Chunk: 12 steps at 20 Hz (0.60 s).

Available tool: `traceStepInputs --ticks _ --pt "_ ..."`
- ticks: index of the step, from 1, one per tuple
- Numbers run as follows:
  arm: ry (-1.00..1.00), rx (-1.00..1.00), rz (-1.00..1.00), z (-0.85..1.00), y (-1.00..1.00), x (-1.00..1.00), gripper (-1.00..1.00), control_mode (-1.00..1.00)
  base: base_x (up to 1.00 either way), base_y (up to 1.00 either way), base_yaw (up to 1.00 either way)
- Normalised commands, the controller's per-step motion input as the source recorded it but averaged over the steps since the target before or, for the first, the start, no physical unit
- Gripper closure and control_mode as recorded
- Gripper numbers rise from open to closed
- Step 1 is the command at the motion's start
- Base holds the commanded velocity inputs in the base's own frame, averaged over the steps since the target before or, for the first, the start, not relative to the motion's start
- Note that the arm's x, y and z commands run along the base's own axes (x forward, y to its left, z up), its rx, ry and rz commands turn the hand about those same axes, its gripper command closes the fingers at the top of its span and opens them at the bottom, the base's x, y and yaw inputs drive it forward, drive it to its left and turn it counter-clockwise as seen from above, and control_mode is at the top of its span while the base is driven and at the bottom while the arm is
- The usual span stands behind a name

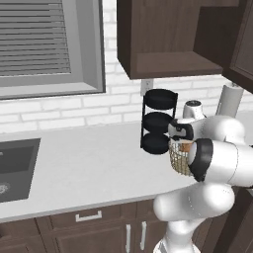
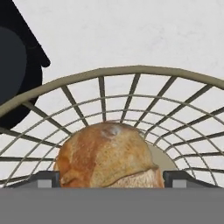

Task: Open the cabinet, pick up the bread from the cabinet and place it in the basket. Then move the basket to the dining counter.

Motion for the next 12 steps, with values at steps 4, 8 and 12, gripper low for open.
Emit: traceStepInputs --ticks 4,8,12 --pt "0.0 0.0 0.0 -0.3 -0.16 0.02 1.0 -1.0 0.0 0.0 0.0" --pt "0.0 0.0 0.0 -0.26 -0.01 0.0 -1.0 -1.0 0.0 0.0 0.0" --pt "0.0 0.0 0.0 -0.07 0.0 -0.01 -1.0 -1.0 0.0 0.0 0.0"
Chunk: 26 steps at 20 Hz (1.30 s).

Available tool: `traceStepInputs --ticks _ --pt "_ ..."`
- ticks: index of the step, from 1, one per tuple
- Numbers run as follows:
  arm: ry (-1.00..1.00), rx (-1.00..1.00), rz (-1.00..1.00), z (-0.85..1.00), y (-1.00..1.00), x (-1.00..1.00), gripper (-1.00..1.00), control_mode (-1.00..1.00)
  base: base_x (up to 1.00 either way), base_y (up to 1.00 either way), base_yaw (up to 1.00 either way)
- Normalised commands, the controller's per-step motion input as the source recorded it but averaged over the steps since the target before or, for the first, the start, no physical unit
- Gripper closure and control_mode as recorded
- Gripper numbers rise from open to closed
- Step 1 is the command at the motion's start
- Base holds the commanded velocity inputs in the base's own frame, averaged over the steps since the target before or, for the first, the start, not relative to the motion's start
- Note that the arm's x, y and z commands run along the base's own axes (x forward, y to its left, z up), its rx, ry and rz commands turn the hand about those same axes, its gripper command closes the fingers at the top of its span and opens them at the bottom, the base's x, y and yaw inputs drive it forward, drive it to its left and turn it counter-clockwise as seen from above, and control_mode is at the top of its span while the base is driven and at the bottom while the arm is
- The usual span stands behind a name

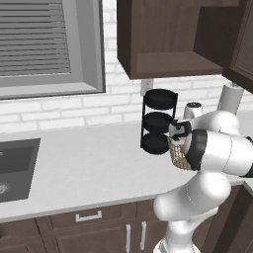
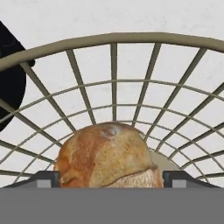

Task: Open the cabinet, pick up the bread from the cabinet and place it in the basket. Then move the basket to the dining counter.

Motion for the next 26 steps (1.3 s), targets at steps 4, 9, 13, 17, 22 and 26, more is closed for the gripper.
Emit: traceStepInputs --ticks 4,9,13,17,22,26 --pt "0.0 0.0 0.0 0.0 0.0 -0.01 -1.0 -1.0 0.0 0.0 0.0" --pt "0.0 0.0 0.0 0.0 -0.04 -0.11 -1.0 -1.0 0.0 0.0 0.0" --pt "0.0 0.0 0.0 0.07 -0.05 -0.09 -1.0 -1.0 0.0 0.0 0.0" --pt "-0.01 0.0 0.0 0.25 0.0 -0.23 -1.0 -1.0 0.0 0.0 0.0" --pt "-0.03 0.0 0.0 0.34 0.0 -0.49 -1.0 -1.0 0.0 0.0 0.0" --pt "0.0 0.0 0.01 0.48 0.14 -0.73 -1.0 -1.0 0.0 0.0 0.0"
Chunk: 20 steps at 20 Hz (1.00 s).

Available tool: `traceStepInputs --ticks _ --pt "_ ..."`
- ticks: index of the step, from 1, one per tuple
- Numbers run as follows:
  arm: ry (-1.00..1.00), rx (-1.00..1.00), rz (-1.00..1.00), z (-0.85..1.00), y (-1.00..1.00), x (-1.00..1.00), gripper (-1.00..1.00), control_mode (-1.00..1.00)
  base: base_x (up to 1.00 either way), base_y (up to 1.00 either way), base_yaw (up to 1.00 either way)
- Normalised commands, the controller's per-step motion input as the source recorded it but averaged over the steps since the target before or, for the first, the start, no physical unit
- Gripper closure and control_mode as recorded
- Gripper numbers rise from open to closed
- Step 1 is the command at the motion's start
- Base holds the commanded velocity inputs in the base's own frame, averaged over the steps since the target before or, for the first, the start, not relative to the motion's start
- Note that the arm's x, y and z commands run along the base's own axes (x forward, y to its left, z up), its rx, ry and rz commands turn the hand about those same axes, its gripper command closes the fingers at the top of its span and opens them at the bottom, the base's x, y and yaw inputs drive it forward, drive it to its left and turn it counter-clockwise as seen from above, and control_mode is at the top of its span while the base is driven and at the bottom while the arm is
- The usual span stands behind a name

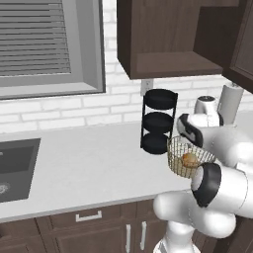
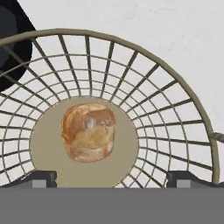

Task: Open the cabinet, pick up the bread from the cabinet and place it in the basket. Then move the basket to the dining counter.

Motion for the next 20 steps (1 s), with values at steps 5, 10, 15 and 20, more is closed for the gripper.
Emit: traceStepInputs --ticks 5,10,15,20 --pt "0.0 0.0 0.12 0.46 0.44 -0.98 -1.0 -1.0 0.0 0.0 0.0" --pt "0.0 0.0 0.27 0.09 0.63 -0.34 -1.0 -1.0 0.0 0.0 0.0" --pt "0.01 0.0 0.35 0.0 0.25 0.45 -1.0 -1.0 0.0 0.0 0.0" --pt "0.13 0.0 0.34 0.0 0.02 0.79 -1.0 -1.0 0.0 0.0 0.0"
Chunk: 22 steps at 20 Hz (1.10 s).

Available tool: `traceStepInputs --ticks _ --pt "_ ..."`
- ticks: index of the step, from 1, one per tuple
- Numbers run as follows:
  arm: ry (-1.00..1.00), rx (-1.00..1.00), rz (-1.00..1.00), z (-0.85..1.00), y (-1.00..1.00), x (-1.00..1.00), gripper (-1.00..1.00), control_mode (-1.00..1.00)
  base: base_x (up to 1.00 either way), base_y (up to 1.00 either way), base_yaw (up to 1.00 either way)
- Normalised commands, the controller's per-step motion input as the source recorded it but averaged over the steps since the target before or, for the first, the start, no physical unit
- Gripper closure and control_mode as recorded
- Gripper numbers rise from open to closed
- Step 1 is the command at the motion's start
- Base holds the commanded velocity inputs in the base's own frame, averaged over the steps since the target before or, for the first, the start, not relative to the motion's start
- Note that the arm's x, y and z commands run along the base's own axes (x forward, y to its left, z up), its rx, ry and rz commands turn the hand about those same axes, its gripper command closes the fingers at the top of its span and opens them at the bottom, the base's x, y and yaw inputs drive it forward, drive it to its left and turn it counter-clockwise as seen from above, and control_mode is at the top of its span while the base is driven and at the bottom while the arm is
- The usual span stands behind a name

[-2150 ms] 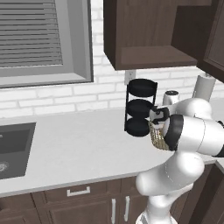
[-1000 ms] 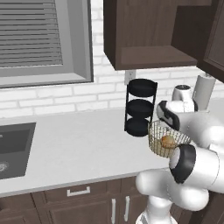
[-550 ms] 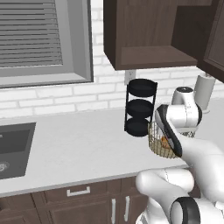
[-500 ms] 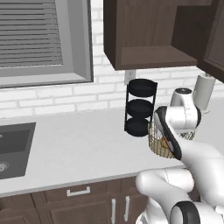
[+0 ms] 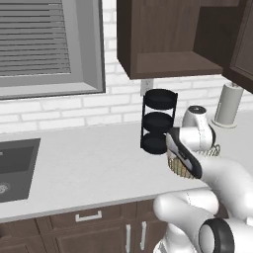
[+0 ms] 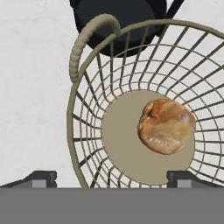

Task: Open the cabinet, pick up the bread from the cabinet and place it in the basket. Then move the basket to the dining counter.

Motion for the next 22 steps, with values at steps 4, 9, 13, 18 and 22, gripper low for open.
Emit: traceStepInputs --ticks 4,9,13,18,22 --pt "0.2 -0.01 0.24 -0.04 0.17 0.31 -1.0 -1.0 0.0 0.0 0.0" --pt "0.18 -0.01 0.1 -0.21 0.02 -0.01 -1.0 -1.0 0.0 0.0 0.0" --pt "0.04 -0.05 0.02 -0.33 -0.07 -0.17 -1.0 -1.0 0.0 0.0 0.0" --pt "0.0 -0.03 0.0 -0.53 0.0 -0.2 -1.0 -1.0 0.0 0.0 0.0" --pt "0.0 0.0 0.0 -0.47 0.0 -0.09 -1.0 -1.0 0.0 0.0 0.0"
